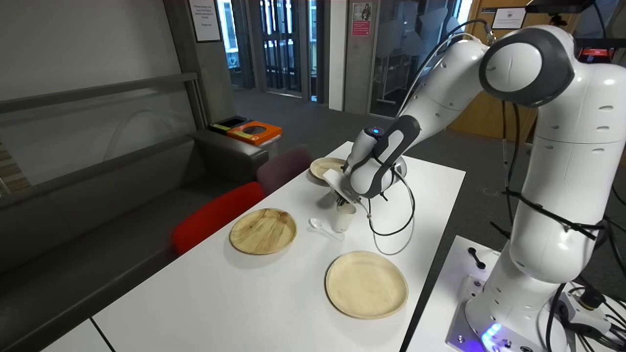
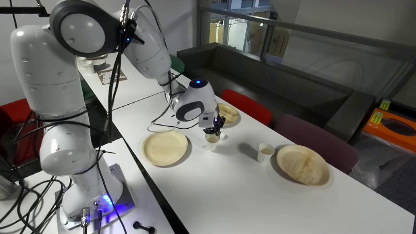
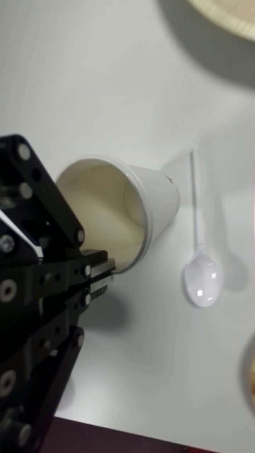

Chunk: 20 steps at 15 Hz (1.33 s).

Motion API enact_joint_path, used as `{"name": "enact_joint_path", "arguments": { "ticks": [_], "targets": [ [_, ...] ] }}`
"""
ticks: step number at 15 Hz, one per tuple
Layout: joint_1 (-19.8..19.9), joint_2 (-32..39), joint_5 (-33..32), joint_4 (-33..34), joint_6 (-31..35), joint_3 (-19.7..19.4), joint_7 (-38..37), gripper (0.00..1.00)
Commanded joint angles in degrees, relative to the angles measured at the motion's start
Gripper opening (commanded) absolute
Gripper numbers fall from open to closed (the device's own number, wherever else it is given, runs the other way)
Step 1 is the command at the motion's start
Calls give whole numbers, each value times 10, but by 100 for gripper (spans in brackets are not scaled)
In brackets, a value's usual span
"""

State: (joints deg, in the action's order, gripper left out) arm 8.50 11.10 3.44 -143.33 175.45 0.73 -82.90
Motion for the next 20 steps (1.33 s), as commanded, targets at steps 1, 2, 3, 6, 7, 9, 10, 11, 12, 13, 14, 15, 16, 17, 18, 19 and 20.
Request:
{"name": "enact_joint_path", "arguments": {
  "ticks": [1, 2, 3, 6, 7, 9, 10, 11, 12, 13, 14, 15, 16, 17, 18, 19, 20],
  "targets": [
    [131, -3, 125, 36, -114, 159, 159, 1],
    [166, 14, 148, 59, -149, 191, 201, 1],
    [191, 21, 165, 73, -188, 207, 241, 1],
    [240, 34, 172, 110, -323, 190, 354, 1],
    [253, 40, 141, 120, -371, 176, 360, 1],
    [179, 42, 72, 152, -465, 56, 323, 1],
    [164, 49, 33, 164, -488, 23, 292, 1],
    [133, 61, 6, 180, -504, -26, 273, 1],
    [111, 74, -19, 197, -520, -60, 253, 1],
    [91, 91, -41, 214, -524, -88, 225, 1],
    [72, 112, -60, 234, -530, -111, 199, 1],
    [54, 128, -76, 247, -536, -128, 170, 1],
    [35, 151, -90, 260, -528, -142, 136, 1],
    [17, 174, -102, 275, -522, -153, 101, 1],
    [1, 201, -112, 289, -512, -163, 64, 1],
    [-14, 225, -122, 307, -512, -171, 30, 1],
    [-31, 249, -133, 325, -516, -178, -5, 1]
  ]
}}
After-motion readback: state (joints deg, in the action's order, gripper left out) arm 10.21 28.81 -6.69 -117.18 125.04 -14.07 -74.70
